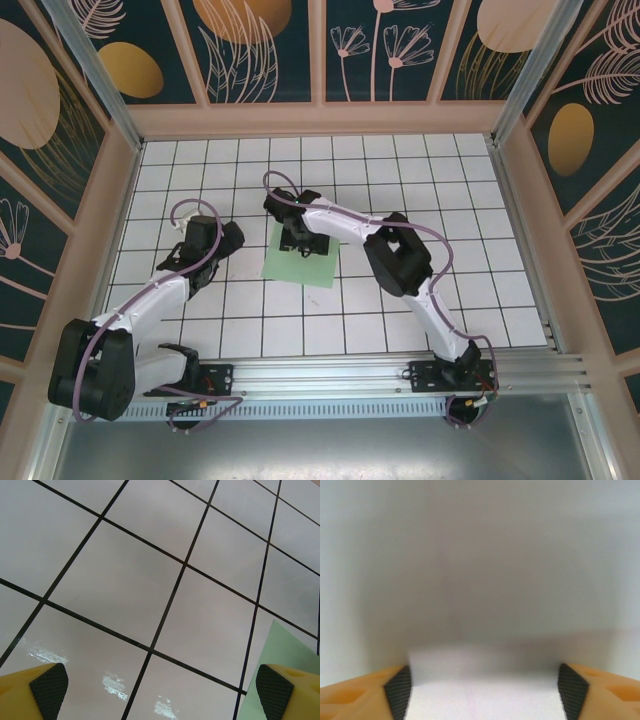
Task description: Fold a paper plane with a square sheet of paper (pick it up from the middle)
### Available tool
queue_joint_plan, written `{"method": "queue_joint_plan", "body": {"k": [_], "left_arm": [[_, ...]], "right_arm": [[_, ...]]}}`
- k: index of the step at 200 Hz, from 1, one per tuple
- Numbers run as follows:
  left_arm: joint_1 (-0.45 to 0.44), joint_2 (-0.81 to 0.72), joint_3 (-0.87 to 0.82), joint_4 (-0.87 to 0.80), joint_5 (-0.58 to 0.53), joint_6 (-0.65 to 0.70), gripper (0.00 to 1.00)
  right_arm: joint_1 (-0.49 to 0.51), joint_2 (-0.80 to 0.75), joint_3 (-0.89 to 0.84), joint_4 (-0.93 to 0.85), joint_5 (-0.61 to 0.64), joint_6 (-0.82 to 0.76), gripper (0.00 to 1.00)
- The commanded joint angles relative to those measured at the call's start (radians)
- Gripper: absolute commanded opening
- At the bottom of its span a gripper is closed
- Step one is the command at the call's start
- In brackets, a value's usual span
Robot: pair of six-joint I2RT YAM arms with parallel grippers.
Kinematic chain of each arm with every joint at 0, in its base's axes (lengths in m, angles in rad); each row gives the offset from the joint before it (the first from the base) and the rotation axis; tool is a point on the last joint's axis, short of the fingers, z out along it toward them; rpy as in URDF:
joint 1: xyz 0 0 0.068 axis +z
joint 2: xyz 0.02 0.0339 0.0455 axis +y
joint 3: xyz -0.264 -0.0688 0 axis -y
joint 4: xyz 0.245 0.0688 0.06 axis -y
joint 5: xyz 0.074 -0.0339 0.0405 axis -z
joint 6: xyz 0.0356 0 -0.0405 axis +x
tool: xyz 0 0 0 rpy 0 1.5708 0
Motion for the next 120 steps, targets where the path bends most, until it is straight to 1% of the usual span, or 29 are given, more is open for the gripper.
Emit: {"method": "queue_joint_plan", "body": {"k": [1,19,27,53,62,69,75,89,101,109,120], "left_arm": [[0.008,-0.005,-0.007,0.023,0.019,0.015,0.99],[0.008,-0.001,-0.002,0.022,0.027,0.017,0.99],[0.007,-0.002,-0.002,0.020,0.028,0.017,0.99],[0.008,-0.008,-0.009,0.022,0.032,0.010,0.98],[0.008,-0.011,-0.012,0.025,0.031,0.010,0.99],[0.008,-0.010,-0.012,0.025,0.031,0.012,0.99],[0.008,-0.009,-0.011,0.025,0.031,0.012,0.98],[0.008,-0.008,-0.010,0.022,0.033,0.015,0.98],[0.008,-0.008,-0.009,0.026,0.033,0.014,0.98],[0.007,-0.007,-0.010,0.029,0.034,0.015,0.98],[0.007,-0.006,-0.008,0.029,0.037,0.016,0.98]], "right_arm": [[0.001,0.027,-0.038,-0.007,-0.028,-0.002,0.72],[-0.001,0.026,-0.026,-0.025,0.006,-0.007,0.67],[-0.001,0.027,-0.025,-0.035,0.022,-0.006,0.66],[0.001,0.030,-0.012,-0.051,0.031,-0.008,0.69],[0.003,0.027,0.000,-0.054,0.033,-0.017,0.61],[0.002,0.026,0.005,-0.049,0.023,-0.023,0.59],[-0.002,0.029,0.017,-0.053,0.007,-0.027,0.60],[0.001,0.035,0.064,-0.083,0.013,-0.031,0.69],[-0.001,0.029,0.077,-0.085,0.035,-0.029,0.69],[-0.009,0.029,0.086,-0.088,0.016,-0.032,0.68],[-0.010,0.028,0.114,-0.115,0.032,-0.029,0.73]]}}
